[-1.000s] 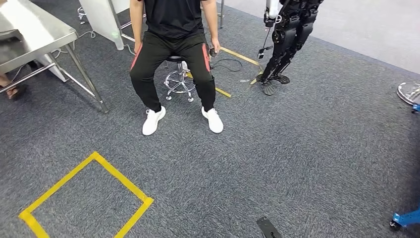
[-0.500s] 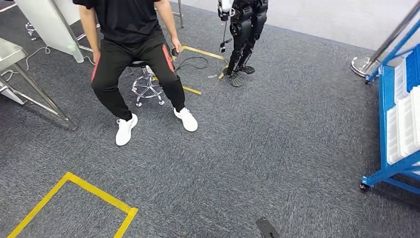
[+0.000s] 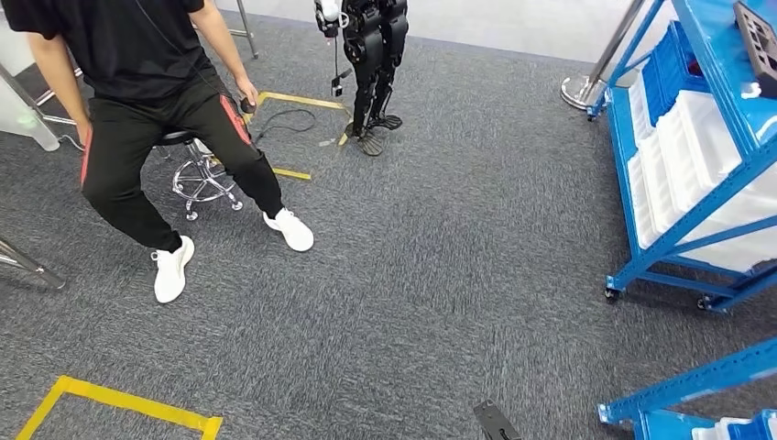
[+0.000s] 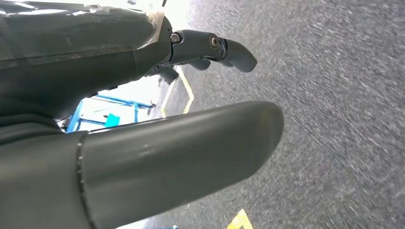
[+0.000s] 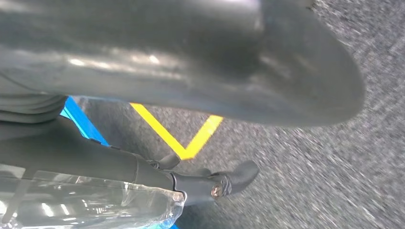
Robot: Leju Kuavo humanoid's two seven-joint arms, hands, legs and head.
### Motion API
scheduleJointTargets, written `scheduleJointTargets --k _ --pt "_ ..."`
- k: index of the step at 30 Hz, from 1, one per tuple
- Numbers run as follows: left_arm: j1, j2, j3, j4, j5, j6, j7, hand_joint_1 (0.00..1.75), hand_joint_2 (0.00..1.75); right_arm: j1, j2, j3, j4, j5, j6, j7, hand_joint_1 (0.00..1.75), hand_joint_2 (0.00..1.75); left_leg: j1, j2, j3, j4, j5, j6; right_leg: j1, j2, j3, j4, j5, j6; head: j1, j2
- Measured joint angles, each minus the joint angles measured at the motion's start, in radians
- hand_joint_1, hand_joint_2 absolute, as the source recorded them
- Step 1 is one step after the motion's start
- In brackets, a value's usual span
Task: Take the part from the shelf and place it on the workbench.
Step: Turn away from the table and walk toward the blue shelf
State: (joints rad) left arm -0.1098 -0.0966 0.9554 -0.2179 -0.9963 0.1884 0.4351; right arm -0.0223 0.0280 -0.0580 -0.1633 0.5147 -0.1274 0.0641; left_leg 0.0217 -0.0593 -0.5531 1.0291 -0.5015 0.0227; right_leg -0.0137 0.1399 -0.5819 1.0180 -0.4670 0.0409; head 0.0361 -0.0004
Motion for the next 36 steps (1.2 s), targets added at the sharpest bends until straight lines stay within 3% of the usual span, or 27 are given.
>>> scheduleJointTargets --k 2,4,6,7,8,10,12,14,15,17,19,21,22,23,24,26,28,30,32,34,36 --pt "-0.001 0.0 0.0 0.0 0.0 0.0 0.0 0.0 0.0 0.001 0.0 0.0 0.0 0.001 0.0 0.0 0.0 0.0 0.001 0.027 0.005 -0.012 0.007 0.016 0.003 -0.052 -0.026 0.043 -0.022 0.005 0.003 0.0" --pt "0.001 0.0 0.0 0.0 0.0 0.001 0.0 0.0 0.0 -0.005 0.001 0.0 0.0 0.002 0.0 -0.001 0.0 0.0 -0.002 0.059 0.007 -0.015 0.007 0.023 0.003 -0.111 -0.082 0.156 -0.072 0.0 0.007 0.0" --pt "0.004 0.001 0.0 0.0 0.001 0.002 0.0 0.0 0.0 -0.007 0.0 0.0 0.0 0.003 0.001 -0.002 0.0 0.0 -0.005 0.09 0.007 -0.015 0.006 0.025 -0.001 -0.125 -0.13 0.256 -0.105 0.002 0.007 0.0" --pt "0.004 0.001 0.0 0.0 0.001 0.002 0.0 0.0 0.0 -0.005 0.0 0.0 0.0 0.004 0.002 -0.002 0.0 0.0 -0.005 0.104 0.007 -0.015 0.005 0.025 -0.003 -0.129 -0.129 0.259 -0.1 0.009 0.007 0.0" --pt "0.003 0.001 0.0 0.0 0.001 0.002 0.0 0.0 0.0 -0.003 -0.001 0.0 0.0 0.004 0.002 -0.002 0.0 0.0 -0.004 0.117 0.008 -0.015 0.004 0.023 -0.005 -0.135 -0.108 0.223 -0.082 0.017 0.008 0.0" --pt "0.003 0.001 0.0 0.0 0.001 0.002 0.0 0.0 0.0 -0.004 -0.002 0.0 0.0 0.003 0.003 -0.002 0.0 0.0 -0.005 0.14 0.014 -0.014 0.0 0.017 -0.006 -0.172 -0.031 0.088 -0.035 0.028 0.008 0.0" --pt "0.002 0.001 0.0 0.0 0.001 0.002 0.0 0.0 0.0 -0.007 -0.002 0.0 0.0 0.003 0.003 -0.002 0.0 0.0 -0.009 0.16 0.021 -0.013 -0.006 0.005 0.001 -0.203 0.016 0.003 -0.011 0.021 0.007 0.0" --pt "-0.001 0.002 0.0 0.0 0.0 0.002 0.0 0.0 0.0 -0.007 -0.002 0.0 0.0 0.003 0.003 0.0 0.0 0.0 -0.011 0.18 0.029 -0.016 -0.01 -0.007 0.009 -0.193 0.016 -0.007 -0.006 0.007 0.006 0.0" --pt "-0.003 0.002 0.0 0.0 0.0 0.002 0.0 0.0 0.0 -0.004 -0.001 -0.001 0.0 0.002 0.003 0.001 0.0 0.0 -0.008 0.178 0.032 -0.015 -0.013 -0.014 0.001 -0.181 0.017 -0.01 -0.004 0.0 0.005 0.0" --pt "-0.006 0.001 0.0 0.0 0.0 0.002 0.0 0.0 0.0 -0.002 0.0 -0.002 0.0 0.0 0.004 0.004 0.0 0.0 -0.003 0.135 0.023 0.018 -0.043 -0.024 -0.011 -0.16 0.023 -0.017 0.002 -0.014 0.003 0.0" --pt "-0.003 0.002 0.0 0.0 0.0 0.002 0.0 0.0 0.0 -0.005 0.001 -0.004 0.0 0.0 0.004 0.005 0.0 0.0 -0.001 0.078 -0.026 0.123 -0.107 -0.028 -0.013 -0.138 0.023 -0.019 0.007 -0.027 0.002 0.0" --pt "0.001 0.003 0.0 0.0 0.0 0.002 0.0 0.0 0.0 -0.006 0.001 -0.005 0.0 0.0 0.005 0.005 0.0 0.0 0.0 0.06 -0.083 0.238 -0.151 -0.029 -0.01 -0.112 0.022 -0.018 0.009 -0.033 0.002 0.0" --pt "0.003 0.004 0.0 0.0 0.0 0.002 0.0 0.0 0.0 -0.004 0.001 -0.006 0.0 0.0 0.005 0.005 0.0 0.0 0.001 0.057 -0.095 0.257 -0.146 -0.03 -0.01 -0.098 0.022 -0.017 0.009 -0.033 0.002 0.0" --pt "0.004 0.004 0.0 0.0 0.0 0.002 0.0 0.0 0.0 -0.002 0.002 -0.006 0.0 0.0 0.005 0.006 0.0 0.0 0.004 0.055 -0.091 0.239 -0.121 -0.031 -0.01 -0.083 0.023 -0.016 0.009 -0.033 0.002 0.0" --pt "0.004 0.004 0.001 0.0 0.0 0.002 0.0 0.0 0.0 -0.001 0.002 -0.006 0.0 0.0 0.005 0.006 0.0 0.0 0.008 0.049 -0.071 0.191 -0.085 -0.033 -0.012 -0.069 0.023 -0.013 0.008 -0.032 0.002 0.0" --pt "0.004 0.005 0.0 0.0 0.0 0.002 -0.001 0.0 0.0 -0.003 0.002 -0.007 0.0 0.0 0.005 0.007 0.0 0.0 0.019 0.002 -0.026 0.077 -0.028 -0.036 -0.01 -0.042 0.015 0.001 0.004 -0.024 0.003 0.0" --pt "0.004 0.005 0.0 0.0 -0.001 0.002 -0.002 0.0 0.0 -0.005 0.001 -0.007 0.0 0.002 0.005 0.007 0.0 0.0 0.02 -0.03 -0.008 0.024 -0.016 -0.032 -0.006 -0.018 0.0 0.01 0.001 -0.009 0.004 0.0" --pt "0.004 0.004 0.0 0.001 -0.001 0.002 -0.002 0.0 0.0 -0.002 0.0 -0.008 0.0 0.003 0.005 0.008 0.0 0.0 0.013 -0.008 -0.004 0.018 -0.016 -0.015 -0.006 0.002 -0.011 0.009 0.005 0.006 0.005 0.0" --pt "0.002 0.003 0.0 0.001 -0.003 0.002 -0.002 0.0 0.0 0.002 0.0 -0.008 0.0 0.003 0.005 0.008 0.0 0.0 0.01 0.019 0.004 0.009 -0.009 0.005 -0.006 -0.036 -0.027 0.035 -0.009 0.013 0.006 0.0" --pt "0.004 0.003 0.0 0.0 -0.004 0.002 -0.002 0.0 0.0 -0.002 0.001 -0.008 0.0 0.004 0.007 0.007 0.0 0.0 0.007 0.05 0.007 0.004 -0.006 0.016 -0.007 -0.103 -0.075 0.135 -0.058 0.008 0.008 0.0" --pt "0.006 0.004 0.001 0.001 -0.005 0.002 -0.002 0.0 0.0 -0.005 0.001 -0.008 0.0 0.005 0.008 0.007 0.0 0.0 0.004 0.082 0.007 0.005 -0.007 0.02 -0.007 -0.125 -0.132 0.252 -0.103 0.008 0.008 0.0"
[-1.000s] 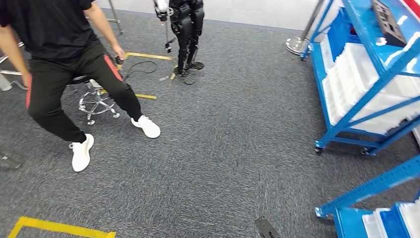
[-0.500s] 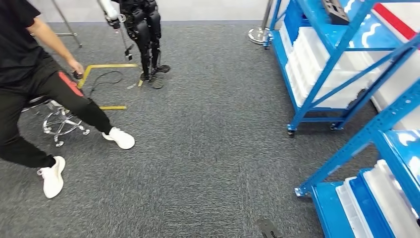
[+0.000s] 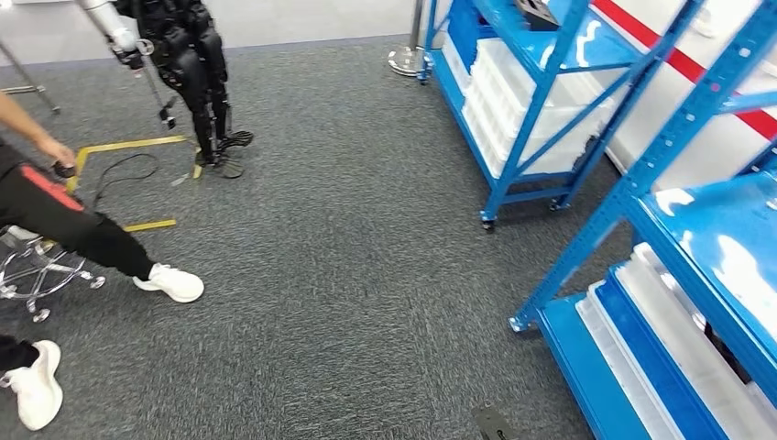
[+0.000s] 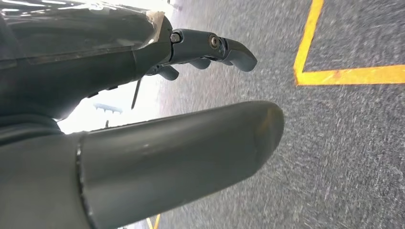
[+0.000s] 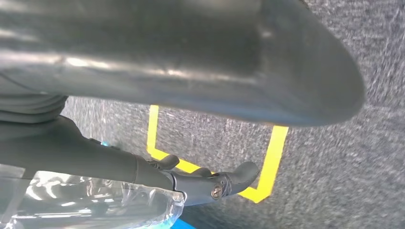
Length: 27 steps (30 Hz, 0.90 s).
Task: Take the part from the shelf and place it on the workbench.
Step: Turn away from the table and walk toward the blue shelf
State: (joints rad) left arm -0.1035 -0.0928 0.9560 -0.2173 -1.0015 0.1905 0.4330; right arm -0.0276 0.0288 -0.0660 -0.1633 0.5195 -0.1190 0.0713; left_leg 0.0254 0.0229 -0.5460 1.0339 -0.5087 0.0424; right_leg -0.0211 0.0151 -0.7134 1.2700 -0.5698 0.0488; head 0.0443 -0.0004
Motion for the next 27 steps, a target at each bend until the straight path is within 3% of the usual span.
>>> scheduleJointTargets --k 1,2,4,5,7,9,10,12,14,15,16,17,18,20,21,23,24,25,27 --pt "0.0 0.0 0.0 0.0 0.0 0.0 0.0 0.0 0.0 0.001 -0.001 0.0 0.0 0.0 0.0 0.0 0.0 0.0 -0.001 0.014 0.0 0.0 -0.001 0.0 -0.001 -0.003 -0.009 0.022 -0.003 0.005 0.0 0.0" --pt "-0.001 -0.001 0.0 0.0 -0.001 0.0 0.0 0.0 0.0 0.003 -0.001 0.0 0.0 0.001 0.001 0.0 0.0 0.0 -0.001 0.027 0.001 0.0 -0.003 -0.001 -0.001 -0.006 0.001 0.006 0.009 0.013 0.0 0.0" --pt "-0.002 -0.002 0.0 0.0 -0.001 0.0 0.0 0.0 0.0 0.004 -0.002 0.0 0.0 0.001 0.001 0.0 0.0 0.0 -0.001 0.051 0.007 0.0 -0.007 -0.007 -0.002 -0.037 0.07 -0.118 0.056 0.027 0.0 0.0" --pt "-0.002 -0.003 0.0 0.0 -0.001 0.0 0.0 0.0 0.0 0.002 -0.002 0.0 0.0 0.002 0.001 0.0 0.0 0.0 -0.004 0.062 0.009 0.001 -0.011 -0.013 0.002 -0.059 0.103 -0.179 0.076 0.027 0.0 0.0" --pt "-0.003 -0.002 0.0 0.0 -0.002 -0.001 0.0 0.0 0.0 -0.001 -0.001 0.0 0.0 0.003 0.001 0.0 0.0 0.0 -0.01 0.08 0.017 -0.001 -0.017 -0.024 0.01 -0.081 0.134 -0.238 0.094 0.013 -0.001 0.0" --pt "-0.006 -0.003 0.0 0.0 -0.002 -0.001 0.0 0.0 0.0 0.001 -0.001 0.0 0.0 0.003 0.001 0.0 0.0 0.0 -0.011 0.098 0.025 -0.007 -0.019 -0.035 0.014 -0.061 0.13 -0.239 0.098 -0.006 -0.002 0.0" --pt "-0.008 -0.003 0.0 0.0 -0.002 -0.001 0.0 0.0 0.0 0.004 -0.001 0.0 0.0 0.003 0.001 0.0 0.0 0.0 -0.009 0.093 0.028 -0.004 -0.024 -0.04 0.009 -0.05 0.13 -0.242 0.1 -0.013 -0.003 0.0" --pt "-0.01 -0.004 0.0 0.0 -0.002 -0.001 0.0 0.0 0.0 0.005 -0.001 0.0 0.0 0.004 0.001 0.0 0.0 0.0 -0.003 0.047 0.009 0.044 -0.062 -0.047 -0.002 -0.028 0.135 -0.247 0.105 -0.028 -0.005 0.0" --pt "-0.007 -0.004 0.0 0.0 -0.002 -0.001 -0.002 0.0 0.0 0.002 0.0 0.0 0.0 0.004 0.001 0.0 0.0 0.0 -0.001 -0.006 -0.046 0.16 -0.125 -0.048 -0.002 -0.004 0.134 -0.248 0.107 -0.039 -0.008 0.0" --pt "-0.004 -0.003 0.0 0.0 -0.002 -0.001 -0.002 0.0 0.0 0.001 0.0 0.0 0.0 0.005 0.001 0.0 0.0 0.0 -0.002 -0.017 -0.076 0.217 -0.147 -0.048 0.001 0.009 0.134 -0.248 0.107 -0.043 -0.008 0.0" --pt "-0.002 -0.002 0.0 0.0 -0.002 -0.001 -0.002 0.0 0.0 0.002 0.0 0.0 0.0 0.006 0.002 0.0 0.0 0.0 -0.002 -0.022 -0.096 0.251 -0.152 -0.047 0.003 0.023 0.135 -0.247 0.107 -0.043 -0.008 0.0" --pt "-0.001 -0.002 0.0 0.0 -0.002 -0.001 -0.002 0.0 0.0 0.003 0.0 0.0 0.0 0.008 0.002 0.0 0.0 0.0 -0.002 -0.025 -0.101 0.251 -0.136 -0.046 0.005 0.038 0.136 -0.247 0.106 -0.043 -0.008 0.0" --pt "0.0 -0.002 0.0 0.0 -0.002 0.0 -0.002 0.0 0.0 0.004 0.0 0.0 0.0 0.01 0.002 0.0 0.0 0.0 -0.001 -0.028 -0.089 0.216 -0.104 -0.045 0.005 0.052 0.138 -0.246 0.106 -0.043 -0.008 0.0" --pt "-0.001 -0.002 0.0 0.0 -0.002 0.001 -0.002 0.0 0.0 0.004 0.0 0.0 0.0 0.014 0.003 0.0 0.0 0.0 0.003 -0.062 -0.039 0.099 -0.035 -0.043 0.008 0.08 0.139 -0.242 0.106 -0.041 -0.008 0.0" --pt "-0.001 -0.002 0.0 0.0 -0.002 0.002 -0.004 0.0 0.0 0.003 0.0 0.0 0.0 0.015 0.004 0.0 0.0 0.0 0.005 -0.081 -0.02 0.054 -0.017 -0.042 0.01 0.091 0.136 -0.238 0.105 -0.038 -0.008 0.0" --pt "-0.002 -0.002 0.0 0.001 -0.002 0.004 -0.007 0.0 0.0 0.002 -0.001 0.0 0.0 0.016 0.005 0.0 0.0 0.0 0.002 -0.096 -0.007 0.02 -0.012 -0.037 0.013 0.112 0.125 -0.235 0.107 -0.026 -0.007 0.0" --pt "-0.003 -0.002 0.0 0.001 -0.002 0.004 -0.008 0.0 0.0 0.003 -0.001 0.0 0.0 0.016 0.006 0.0 0.0 0.0 -0.001 -0.085 -0.007 0.018 -0.01 -0.03 0.011 0.122 0.118 -0.237 0.11 -0.019 -0.006 0.0" --pt "-0.005 -0.003 0.0 0.001 -0.002 0.005 -0.008 0.0 0.0 0.006 -0.001 0.0 0.0 0.016 0.006 0.0 0.0 0.0 -0.004 -0.072 -0.005 0.013 -0.006 -0.022 0.01 0.117 0.113 -0.235 0.111 -0.013 -0.007 0.0" --pt "-0.006 -0.002 0.0 0.001 -0.002 0.006 -0.008 0.0 0.0 0.007 -0.001 0.0 0.0 0.016 0.006 0.0 0.0 0.0 -0.005 -0.047 -0.001 0.002 0.001 -0.004 0.01 0.067 0.088 -0.195 0.091 -0.009 -0.004 0.0"
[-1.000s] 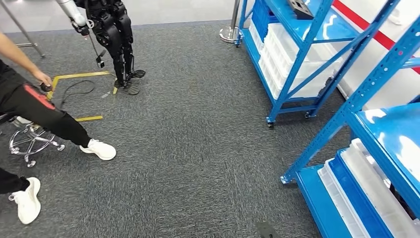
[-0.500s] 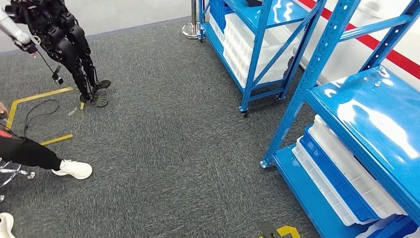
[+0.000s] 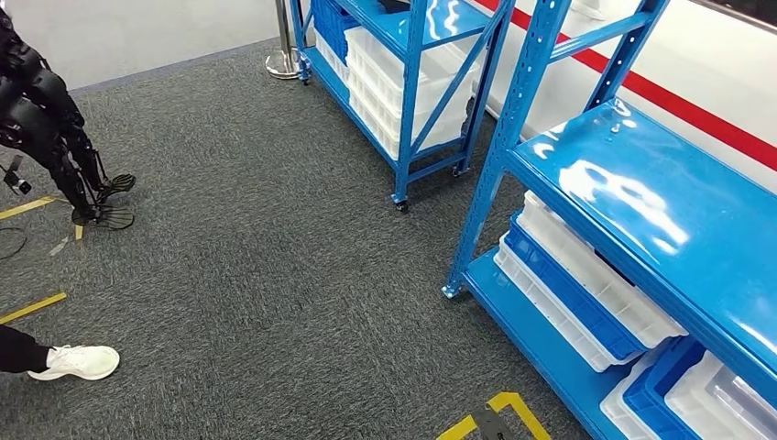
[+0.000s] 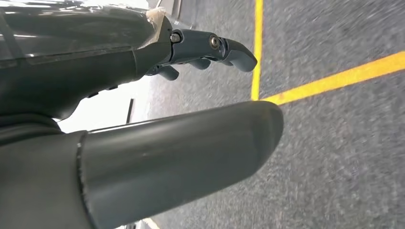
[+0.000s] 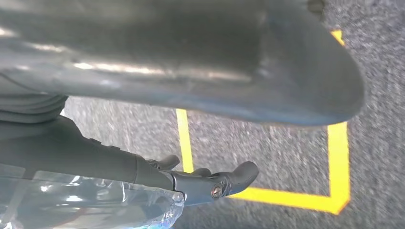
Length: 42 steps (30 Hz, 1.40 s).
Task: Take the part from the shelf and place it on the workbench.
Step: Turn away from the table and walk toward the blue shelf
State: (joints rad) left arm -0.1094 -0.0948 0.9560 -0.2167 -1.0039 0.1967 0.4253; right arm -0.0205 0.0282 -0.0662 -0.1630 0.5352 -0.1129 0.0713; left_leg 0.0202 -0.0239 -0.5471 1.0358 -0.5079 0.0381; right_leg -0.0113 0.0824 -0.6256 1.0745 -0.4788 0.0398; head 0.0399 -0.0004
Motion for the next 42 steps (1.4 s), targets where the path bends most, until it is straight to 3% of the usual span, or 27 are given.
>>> scheduleJointTargets --k 2,4,5,6,8,10,12,13,14,16,17,19,20,21,22,24,26,28,30,32,34,35,36,37,39,41,42 --pt "0.003 0.002 0.0 0.0 0.0 0.0 0.0 0.0 0.0 -0.005 0.001 0.0 0.0 0.0 0.0 0.0 0.0 0.0 -0.003 0.03 0.001 -0.004 0.001 0.009 0.0 -0.056 -0.056 0.111 -0.051 -0.004 0.002 0.0" --pt "0.004 0.003 0.0 0.0 0.0 0.0 0.0 0.0 0.0 -0.006 0.001 0.0 0.0 0.0 0.0 0.0 0.0 0.0 -0.006 0.061 0.001 -0.004 0.0 0.011 -0.003 -0.069 -0.107 0.217 -0.087 0.0 0.003 0.0" --pt "0.004 0.003 0.0 0.0 0.0 0.0 0.0 0.0 0.0 -0.005 0.0 0.0 0.0 0.0 0.0 0.0 0.0 0.0 -0.007 0.075 0.001 -0.004 -0.001 0.01 -0.004 -0.071 -0.109 0.227 -0.085 0.006 0.003 0.0" --pt "0.004 0.002 0.0 0.0 0.0 0.0 0.0 0.0 0.0 -0.003 0.0 0.0 0.0 0.0 0.0 0.0 0.0 0.0 -0.006 0.087 0.002 -0.004 -0.002 0.008 -0.006 -0.076 -0.088 0.193 -0.069 0.015 0.003 0.0" --pt "0.004 0.001 0.0 0.0 0.0 0.0 0.0 0.0 0.0 -0.003 0.0 0.0 0.0 0.0 0.0 -0.001 0.0 0.0 -0.008 0.111 0.008 -0.003 -0.007 0.001 -0.008 -0.113 -0.012 0.057 -0.022 0.025 0.003 0.0" --pt "0.003 0.001 0.0 0.0 0.0 0.0 0.0 0.0 0.0 -0.006 0.001 0.0 0.0 0.0 0.0 -0.002 0.0 0.0 -0.011 0.131 0.015 -0.003 -0.015 -0.011 -0.003 -0.145 0.038 -0.033 0.004 0.017 0.002 0.0" --pt "0.0 0.001 0.0 0.0 0.0 0.0 0.0 0.0 0.0 -0.006 0.0 0.0 0.0 0.001 0.0 -0.002 0.0 0.0 -0.01 0.149 0.023 -0.007 -0.018 -0.024 0.007 -0.137 0.039 -0.044 0.008 0.001 0.001 0.0" --pt "-0.002 0.0 0.0 0.0 0.0 0.0 0.0 0.0 0.0 -0.004 0.0 0.0 0.0 0.001 0.0 -0.002 0.0 0.0 -0.007 0.15 0.027 -0.008 -0.02 -0.03 0.002 -0.126 0.04 -0.047 0.01 -0.007 0.001 0.0" --pt "-0.004 -0.001 0.0 0.0 0.0 0.0 0.0 0.0 0.0 -0.002 0.0 0.0 0.0 0.001 0.0 -0.002 0.0 0.0 -0.003 0.136 0.028 -0.003 -0.027 -0.036 0.0 -0.115 0.042 -0.051 0.012 -0.014 0.0 0.0" --pt "-0.004 -0.004 0.0 0.0 0.001 0.0 0.0 0.0 0.0 -0.003 0.0 0.0 0.0 0.002 0.0 -0.001 0.0 0.0 0.001 0.077 0.002 0.059 -0.071 -0.044 -0.009 -0.092 0.049 -0.057 0.018 -0.03 -0.003 0.0" --pt "-0.002 -0.004 0.0 0.0 0.001 0.0 0.0 0.0 0.0 -0.005 0.0 0.0 0.0 0.003 0.0 -0.001 0.0 0.0 0.001 0.048 -0.026 0.117 -0.103 -0.044 -0.007 -0.079 0.049 -0.058 0.019 -0.035 -0.004 0.0" --pt "0.004 -0.004 0.0 0.0 0.001 0.0 0.0 0.0 0.0 -0.008 0.0 -0.001 0.0 0.003 0.0 -0.001 0.0 0.0 0.0 0.025 -0.087 0.23 -0.146 -0.043 -0.002 -0.05 0.05 -0.057 0.021 -0.04 -0.005 0.0" --pt "0.007 -0.003 0.0 0.001 0.001 0.001 0.0 0.0 0.0 -0.007 0.0 -0.001 0.0 0.003 0.0 -0.001 0.0 0.0 0.0 0.022 -0.103 0.25 -0.139 -0.043 0.0 -0.035 0.051 -0.057 0.021 -0.04 -0.005 0.0" --pt "0.008 -0.003 0.0 0.001 0.001 0.001 0.0 0.0 0.0 -0.006 0.0 -0.001 0.0 0.003 0.0 -0.001 0.0 0.0 0.001 0.019 -0.102 0.234 -0.113 -0.042 0.001 -0.019 0.052 -0.056 0.02 -0.04 -0.005 0.0" --pt "0.008 -0.004 0.0 0.001 0.002 0.001 0.0 0.0 0.0 -0.006 0.0 -0.001 0.0 0.003 0.0 -0.001 0.0 0.0 0.001 0.014 -0.085 0.186 -0.073 -0.04 0.002 -0.004 0.054 -0.055 0.02 -0.04 -0.005 0.0" --pt "0.007 -0.003 0.0 0.002 0.002 0.0 0.0 0.0 0.0 -0.007 0.0 -0.001 0.0 0.003 0.0 -0.001 0.0 0.0 0.005 -0.03 -0.039 0.067 -0.01 -0.035 0.005 0.022 0.052 -0.051 0.019 -0.037 -0.004 0.0" --pt "0.006 -0.003 0.0 0.002 0.003 0.0 -0.001 0.0 0.0 -0.008 0.0 -0.001 0.0 0.003 0.0 -0.001 0.0 0.0 0.005 -0.062 -0.017 0.01 0.007 -0.031 0.006 0.045 0.043 -0.048 0.021 -0.028 -0.003 0.0" --pt "0.004 -0.004 0.0 0.003 0.004 0.0 -0.001 0.0 0.0 -0.005 0.0 -0.001 0.0 0.002 0.0 -0.001 0.0 0.0 -0.002 -0.044 -0.013 0.002 0.008 -0.02 0.002 0.064 0.032 -0.05 0.025 -0.014 -0.003 0.0" --pt "0.002 -0.004 0.0 0.003 0.003 0.0 -0.001 0.0 0.0 -0.001 0.0 -0.001 0.0 0.002 0.0 -0.001 0.0 0.0 -0.004 -0.017 -0.007 -0.011 0.017 -0.003 0.001 0.025 0.011 -0.024 0.013 -0.008 -0.002 0.0" --pt "0.004 -0.003 0.0 0.003 0.002 0.0 -0.001 0.0 0.0 -0.004 0.001 -0.001 0.0 0.003 0.0 -0.001 0.0 0.0 -0.005 0.015 -0.004 -0.019 0.02 0.007 0.0 -0.042 -0.039 0.072 -0.033 -0.011 0.001 0.0" --pt "0.006 -0.002 0.0 0.003 0.002 0.001 -0.001 0.0 0.0 -0.008 0.002 -0.001 0.0 0.003 0.001 -0.001 0.0 0.0 -0.007 0.049 -0.005 -0.019 0.019 0.01 -0.004 -0.064 -0.097 0.191 -0.079 -0.009 0.002 0.0" --pt "0.007 -0.002 0.0 0.003 0.002 0.001 -0.001 0.0 0.0 -0.007 0.002 -0.001 0.0 0.003 0.001 -0.002 0.0 0.0 -0.007 0.065 -0.005 -0.019 0.018 0.009 -0.007 -0.068 -0.108 0.217 -0.084 -0.003 0.002 0.0" --pt "0.006 -0.002 0.0 0.003 0.002 0.001 -0.001 0.0 0.0 -0.005 0.001 -0.001 0.0 0.003 0.002 -0.002 0.0 0.0 -0.006 0.079 -0.005 -0.019 0.017 0.008 -0.011 -0.073 -0.097 0.204 -0.074 0.007 0.002 0.0" --pt "0.006 -0.003 0.0 0.003 0.001 0.001 -0.001 0.0 0.0 -0.004 0.001 -0.001 0.0 0.003 0.003 -0.002 0.0 0.0 -0.006 0.092 -0.004 -0.019 0.015 0.005 -0.015 -0.081 -0.067 0.154 -0.054 0.017 0.002 0.0" --pt "0.006 -0.002 0.0 0.003 0.001 0.001 -0.001 0.0 0.0 -0.005 0.001 -0.001 0.0 0.003 0.004 -0.002 0.0 0.0 -0.008 0.115 0.002 -0.017 0.008 -0.006 -0.019 -0.126 0.012 0.021 -0.014 0.029 0.002 0.0" --pt "0.005 -0.001 0.0 0.003 0.001 0.001 -0.001 0.0 0.0 -0.007 0.002 -0.001 0.0 0.004 0.004 -0.002 0.0 0.0 -0.011 0.137 0.012 -0.016 0.0 -0.021 -0.014 -0.153 0.051 -0.045 0.002 0.02 -0.001 0.0" --pt "0.004 0.0 0.0 0.003 0.001 0.001 -0.001 0.0 0.0 -0.007 0.002 -0.001 0.0 0.005 0.005 -0.002 0.0 0.0 -0.01 0.148 0.017 -0.017 -0.003 -0.028 -0.009 -0.148 0.051 -0.049 0.002 0.011 -0.002 0.0"
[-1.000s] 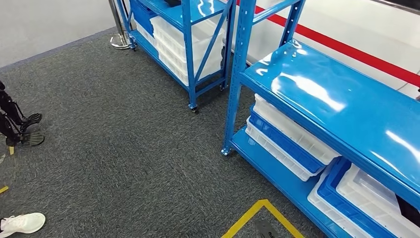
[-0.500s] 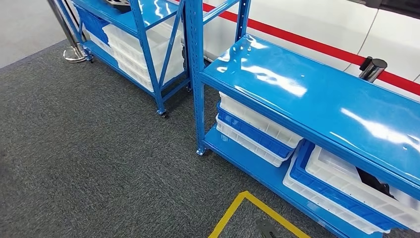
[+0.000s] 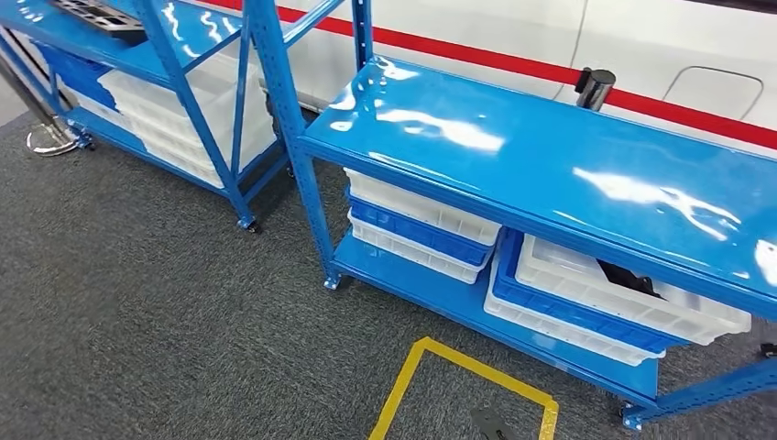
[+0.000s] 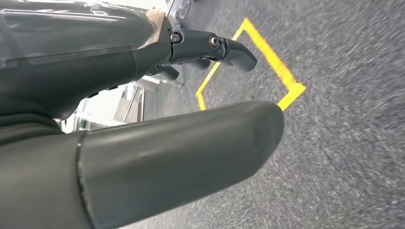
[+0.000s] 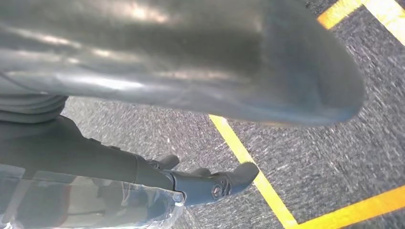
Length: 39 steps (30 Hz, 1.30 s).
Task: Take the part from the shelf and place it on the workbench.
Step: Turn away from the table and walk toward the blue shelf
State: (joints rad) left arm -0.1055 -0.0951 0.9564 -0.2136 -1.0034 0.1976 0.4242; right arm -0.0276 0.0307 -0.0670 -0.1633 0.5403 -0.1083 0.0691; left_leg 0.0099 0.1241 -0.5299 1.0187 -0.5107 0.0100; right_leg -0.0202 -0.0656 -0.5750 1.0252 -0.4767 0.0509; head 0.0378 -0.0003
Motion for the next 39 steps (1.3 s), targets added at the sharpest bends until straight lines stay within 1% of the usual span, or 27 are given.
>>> scheduleJointTargets --k 1,2,4,6,7,8,9,10,12,13,14,15,16,17,18,19,21,23,24,25,27,29,30,32,34,37,39 --pt "-0.002 -0.001 0.0 0.0 0.0 0.0 0.0 0.0 0.0 0.001 -0.001 0.0 0.0 0.001 0.0 0.0 0.0 0.0 0.003 0.01 0.006 -0.002 -0.002 -0.007 0.001 0.014 0.001 -0.001 0.001 -0.009 -0.001 0.0" --pt "-0.005 -0.002 0.0 0.0 0.0 0.0 0.001 0.0 0.0 0.003 -0.002 0.0 0.0 0.001 0.0 0.0 0.0 0.0 0.008 0.006 0.01 0.0 -0.007 -0.014 -0.001 0.026 0.003 -0.003 0.002 -0.016 -0.001 0.0" --pt "-0.007 -0.005 0.0 0.0 0.0 -0.001 0.001 0.0 0.0 0.005 -0.003 -0.001 0.0 0.003 0.0 0.001 0.0 0.0 0.016 -0.045 -0.006 0.044 -0.042 -0.023 -0.008 0.048 0.009 -0.006 0.004 -0.031 -0.003 0.0" --pt "-0.003 -0.006 0.0 0.001 0.0 -0.002 0.001 0.0 0.0 0.001 -0.003 -0.002 0.0 0.005 0.0 0.001 0.0 0.0 0.018 -0.106 -0.062 0.161 -0.105 -0.022 -0.005 0.072 0.009 -0.007 0.006 -0.042 -0.005 0.0" --pt "-0.001 -0.006 0.0 0.001 -0.001 -0.003 0.0 0.0 0.0 0.0 -0.003 -0.002 0.0 0.005 0.0 0.001 0.0 0.0 0.018 -0.118 -0.095 0.222 -0.128 -0.02 -0.002 0.086 0.009 -0.006 0.006 -0.046 -0.006 0.0" --pt "0.001 -0.005 0.0 0.001 -0.001 -0.004 0.0 0.0 0.0 0.0 -0.003 -0.002 0.0 0.006 0.0 0.001 0.0 0.0 0.017 -0.124 -0.119 0.262 -0.135 -0.019 0.001 0.101 0.009 -0.006 0.006 -0.048 -0.006 0.0" --pt "0.003 -0.005 0.0 0.001 -0.001 -0.005 0.0 0.0 0.0 0.001 -0.002 -0.003 0.0 0.006 0.0 0.002 0.0 0.0 0.017 -0.127 -0.129 0.268 -0.121 -0.017 0.003 0.117 0.011 -0.006 0.006 -0.048 -0.006 0.0" --pt "0.003 -0.005 0.0 0.001 -0.001 -0.007 0.0 0.0 0.0 0.002 -0.002 -0.004 0.0 0.005 0.0 0.002 0.0 0.0 0.017 -0.13 -0.122 0.237 -0.089 -0.014 0.004 0.132 0.013 -0.006 0.006 -0.048 -0.006 0.0" --pt "0.002 -0.004 0.0 0.001 -0.003 -0.01 0.0 0.0 0.0 0.001 -0.002 -0.006 0.0 0.001 0.0 0.002 0.0 0.0 0.019 -0.166 -0.078 0.121 -0.014 -0.009 0.006 0.16 0.015 -0.004 0.005 -0.046 -0.006 0.0" --pt "0.002 -0.003 0.0 0.001 -0.003 -0.011 -0.001 0.0 0.0 0.0 -0.001 -0.006 0.0 -0.001 0.0 0.003 0.0 0.0 0.021 -0.185 -0.058 0.07 0.008 -0.007 0.008 0.173 0.013 -0.003 0.005 -0.043 -0.005 0.0" --pt "0.001 -0.003 -0.001 0.001 -0.004 -0.012 -0.002 0.0 0.0 -0.001 -0.001 -0.007 0.0 -0.002 -0.001 0.003 0.0 0.0 0.02 -0.2 -0.045 0.038 0.017 -0.006 0.01 0.184 0.009 -0.002 0.005 -0.039 -0.005 0.0" --pt "0.0 -0.003 -0.001 0.001 -0.004 -0.012 -0.003 0.0 0.0 0.0 -0.001 -0.007 0.0 -0.003 -0.003 0.004 0.0 0.0 0.017 -0.204 -0.041 0.026 0.015 -0.003 0.011 0.195 0.004 -0.002 0.006 -0.032 -0.005 0.0" --pt "-0.001 -0.002 -0.001 0.001 -0.005 -0.013 -0.004 0.0 0.0 0.002 -0.001 -0.007 0.0 -0.002 -0.006 0.004 0.0 0.0 0.014 -0.193 -0.039 0.021 0.015 0.001 0.009 0.206 -0.002 -0.004 0.007 -0.025 -0.004 0.0" --pt "-0.004 -0.003 0.0 0.001 -0.005 -0.013 -0.004 0.0 0.0 0.006 -0.001 -0.007 0.0 -0.001 -0.009 0.004 0.0 0.0 0.012 -0.182 -0.037 0.016 0.018 0.008 0.007 0.204 -0.007 -0.001 0.008 -0.019 -0.005 0.0" --pt "-0.005 -0.003 0.0 0.001 -0.005 -0.013 -0.004 0.0 0.0 0.009 -0.001 -0.007 0.0 0.001 -0.012 0.004 0.0 0.0 0.011 -0.17 -0.034 0.01 0.021 0.017 0.007 0.185 -0.015 0.01 0.002 -0.015 -0.004 0.0" --pt "-0.006 -0.003 0.0 0.001 -0.005 -0.013 -0.004 0.0 0.0 0.009 0.0 -0.007 0.0 0.002 -0.014 0.004 0.0 0.0 0.011 -0.158 -0.031 0.005 0.024 0.024 0.007 0.157 -0.032 0.038 -0.013 -0.015 -0.002 0.0" --pt "-0.003 -0.002 0.0 0.001 -0.005 -0.014 -0.005 0.0 0.0 0.005 0.002 -0.007 0.0 0.008 -0.021 0.004 0.0 0.0 0.008 -0.133 -0.029 0.0 0.025 0.033 0.008 0.097 -0.086 0.146 -0.064 -0.02 0.001 0.0" --pt "-0.001 -0.001 0.0 0.001 -0.005 -0.014 -0.005 0.0 0.0 0.002 0.003 -0.007 0.0 0.015 -0.033 0.005 0.0 0.0 0.006 -0.11 -0.03 0.0 0.024 0.036 0.004 0.081 -0.136 0.252 -0.103 -0.018 0.003 0.0" --pt "-0.001 -0.001 0.0 0.001 -0.005 -0.014 -0.005 0.0 0.0 0.003 0.003 -0.007 0.0 0.016 -0.039 0.005 0.0 0.0 0.006 -0.102 -0.03 0.0 0.023 0.036 0.002 0.078 -0.139 0.264 -0.103 -0.012 0.003 0.0" --pt "-0.001 -0.001 0.0 0.001 -0.005 -0.015 -0.005 0.0 0.0 0.005 0.002 -0.007 0.0 0.017 -0.045 0.006 0.0 0.0 0.007 -0.096 -0.03 0.001 0.023 0.034 0.0 0.077 -0.12 0.237 -0.089 -0.003 0.003 0.0" --pt "-0.001 -0.002 0.0 0.001 -0.005 -0.016 -0.005 0.0 0.0 0.006 0.002 -0.007 0.0 0.019 -0.05 0.006 0.0 0.0 0.008 -0.09 -0.027 0.002 0.02 0.028 -0.007 0.069 -0.044 0.105 -0.045 0.013 0.004 0.0" --pt "-0.003 -0.002 0.0 0.001 -0.005 -0.016 -0.005 0.0 0.0 0.005 0.004 -0.007 0.0 0.019 -0.052 0.006 0.0 0.0 0.004 -0.088 -0.023 0.004 0.016 0.016 -0.005 0.064 0.012 0.009 -0.019 0.01 0.002 0.0" --pt "-0.003 -0.002 0.0 0.001 -0.005 -0.016 -0.005 0.0 0.0 0.005 0.005 -0.007 0.0 0.02 -0.053 0.006 0.0 0.0 0.002 -0.087 -0.023 0.005 0.012 0.014 -0.006 0.064 0.022 -0.007 -0.016 0.004 0.001 0.0" --pt "-0.004 -0.002 0.0 0.001 -0.005 -0.016 -0.005 0.0 0.0 0.006 0.007 -0.007 0.0 0.021 -0.054 0.006 0.0 0.0 0.002 -0.088 -0.022 0.006 0.014 0.026 -0.005 0.066 0.024 -0.008 -0.012 -0.003 0.0 0.0" --pt "-0.004 -0.003 0.0 0.002 -0.005 -0.016 -0.005 0.0 0.0 0.006 0.006 -0.007 0.0 0.022 -0.056 0.006 0.0 0.0 0.004 -0.089 -0.022 0.004 0.018 0.038 -0.002 0.066 0.025 -0.008 -0.012 -0.004 0.0 0.0" --pt "-0.004 -0.003 0.0 0.002 -0.005 -0.016 -0.005 0.0 0.0 0.006 0.006 -0.007 0.0 0.024 -0.057 0.007 0.0 0.0 0.007 -0.09 -0.018 -0.003 0.021 0.032 0.001 0.066 0.025 -0.008 -0.013 -0.007 0.0 0.0" --pt "-0.004 -0.003 0.0 0.002 -0.005 -0.016 -0.005 0.0 0.0 0.006 0.007 -0.007 0.0 0.025 -0.057 0.008 0.0 0.0 0.008 -0.09 -0.016 -0.008 0.023 0.022 0.002 0.066 0.025 -0.008 -0.013 -0.007 0.0 0.0"
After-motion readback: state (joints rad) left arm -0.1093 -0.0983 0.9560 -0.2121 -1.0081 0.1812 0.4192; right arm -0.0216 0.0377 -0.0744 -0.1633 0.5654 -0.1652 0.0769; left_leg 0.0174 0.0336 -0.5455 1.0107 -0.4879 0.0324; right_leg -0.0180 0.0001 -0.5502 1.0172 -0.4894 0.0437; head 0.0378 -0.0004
